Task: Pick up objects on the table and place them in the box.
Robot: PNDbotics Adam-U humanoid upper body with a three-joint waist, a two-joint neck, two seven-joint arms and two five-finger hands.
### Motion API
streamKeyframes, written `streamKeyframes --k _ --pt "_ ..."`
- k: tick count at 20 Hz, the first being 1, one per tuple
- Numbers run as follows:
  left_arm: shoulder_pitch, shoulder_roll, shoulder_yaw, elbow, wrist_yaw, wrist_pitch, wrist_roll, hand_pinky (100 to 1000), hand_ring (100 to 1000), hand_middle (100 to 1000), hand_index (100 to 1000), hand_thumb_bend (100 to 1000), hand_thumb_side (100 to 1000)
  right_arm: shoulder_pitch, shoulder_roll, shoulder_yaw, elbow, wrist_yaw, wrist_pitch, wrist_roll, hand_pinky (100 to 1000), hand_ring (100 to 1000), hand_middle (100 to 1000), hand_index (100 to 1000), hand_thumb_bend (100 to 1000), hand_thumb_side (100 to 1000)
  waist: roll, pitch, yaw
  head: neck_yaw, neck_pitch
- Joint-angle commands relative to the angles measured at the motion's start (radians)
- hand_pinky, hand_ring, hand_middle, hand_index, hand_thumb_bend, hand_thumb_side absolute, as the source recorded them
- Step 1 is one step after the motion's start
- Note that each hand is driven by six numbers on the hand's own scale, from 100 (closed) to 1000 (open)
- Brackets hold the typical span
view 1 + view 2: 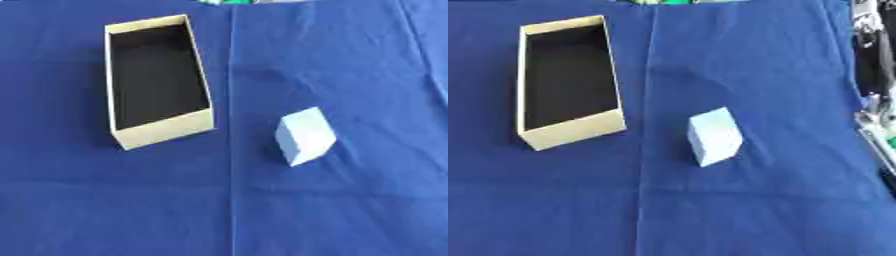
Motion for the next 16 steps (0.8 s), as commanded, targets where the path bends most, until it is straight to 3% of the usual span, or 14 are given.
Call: streamKeyframes --k 1,4,10,16 --pt "-0.003 0.025 0.006 -0.02 -0.006 0.002 0.002 482 726 606 740 114 676 -0.026 -0.081 -0.013 -0.016 0.029 0.009 0.017 754 797 720 819 100 832 -0.016 -0.034 0.0 0.002 0.013" --pt "0.002 0.036 0.006 -0.02 -0.008 0.003 0.001 482 727 606 741 114 676 -0.071 -0.15 0.019 -0.016 0.071 0.043 0.056 741 807 752 848 100 873 -0.026 -0.041 -0.004 0.007 0.016" --pt "0.011 0.051 -0.002 -0.02 -0.01 0.006 -0.006 482 727 606 741 112 676 -0.203 -0.289 0.152 -0.016 0.156 0.117 0.141 734 829 785 878 100 949 -0.041 -0.052 -0.002 0.005 0.022" --pt "0.006 0.052 -0.012 -0.02 -0.002 0.006 -0.018 481 728 606 740 110 676 -0.332 -0.424 0.287 -0.016 0.24 0.118 0.224 777 900 827 926 114 975 -0.048 -0.052 0.013 -0.016 0.012"
